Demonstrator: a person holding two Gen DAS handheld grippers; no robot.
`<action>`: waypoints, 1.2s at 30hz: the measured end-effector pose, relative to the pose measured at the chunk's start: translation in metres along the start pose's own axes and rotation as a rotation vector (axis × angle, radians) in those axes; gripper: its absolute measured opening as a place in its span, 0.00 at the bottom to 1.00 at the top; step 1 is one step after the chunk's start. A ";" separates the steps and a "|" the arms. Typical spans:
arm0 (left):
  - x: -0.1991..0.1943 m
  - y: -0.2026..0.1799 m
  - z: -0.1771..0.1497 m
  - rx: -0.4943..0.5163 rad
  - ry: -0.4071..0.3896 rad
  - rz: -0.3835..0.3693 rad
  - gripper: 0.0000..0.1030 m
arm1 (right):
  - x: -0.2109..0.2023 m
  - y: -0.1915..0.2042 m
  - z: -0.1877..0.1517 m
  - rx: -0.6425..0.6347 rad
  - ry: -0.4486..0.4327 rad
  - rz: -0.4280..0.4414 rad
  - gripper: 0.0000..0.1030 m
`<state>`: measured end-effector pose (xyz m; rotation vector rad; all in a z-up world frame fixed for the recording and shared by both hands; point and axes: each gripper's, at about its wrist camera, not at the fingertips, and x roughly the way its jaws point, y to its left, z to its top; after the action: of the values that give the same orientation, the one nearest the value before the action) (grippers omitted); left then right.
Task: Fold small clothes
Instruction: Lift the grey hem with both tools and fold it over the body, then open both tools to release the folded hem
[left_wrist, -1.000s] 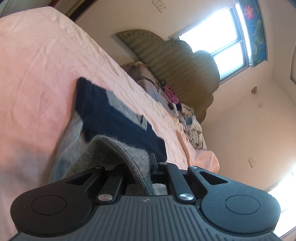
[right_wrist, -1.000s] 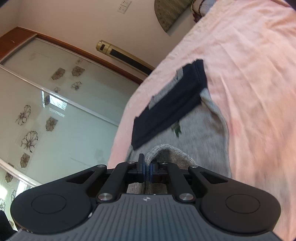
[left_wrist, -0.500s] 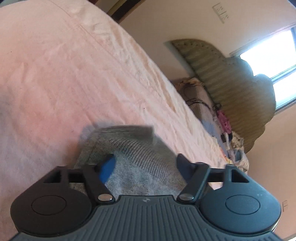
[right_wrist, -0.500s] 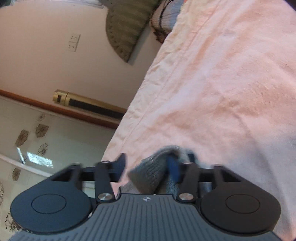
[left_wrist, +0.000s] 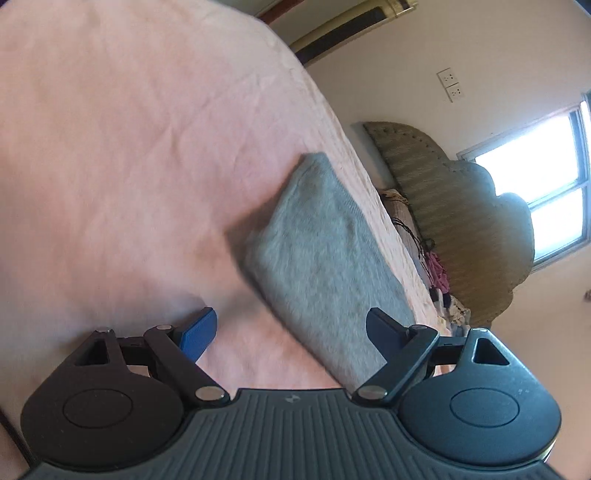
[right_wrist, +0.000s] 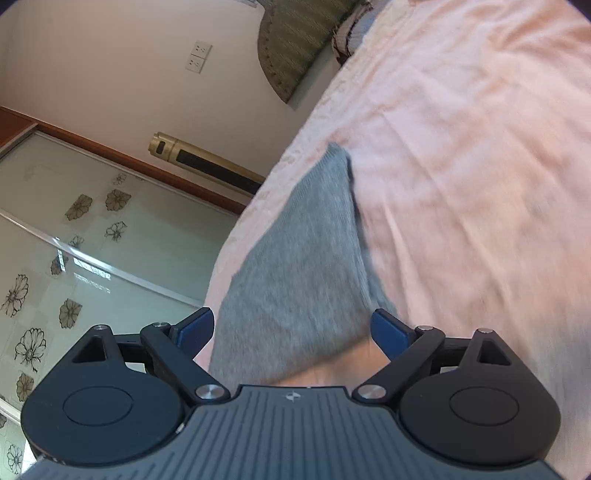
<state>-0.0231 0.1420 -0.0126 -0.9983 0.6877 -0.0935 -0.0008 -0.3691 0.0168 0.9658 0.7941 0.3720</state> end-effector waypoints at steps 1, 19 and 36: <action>0.001 -0.004 -0.004 0.029 -0.017 0.005 0.90 | 0.002 0.001 -0.009 -0.016 0.007 -0.025 0.89; 0.055 -0.067 0.017 0.226 0.004 0.124 0.05 | 0.084 0.022 0.022 -0.039 -0.088 -0.076 0.11; -0.062 -0.044 0.009 0.464 -0.079 0.230 0.28 | -0.035 0.014 0.002 -0.118 -0.152 -0.098 0.53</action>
<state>-0.0563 0.1474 0.0557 -0.4726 0.6651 -0.0104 -0.0217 -0.3839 0.0437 0.8311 0.6710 0.2544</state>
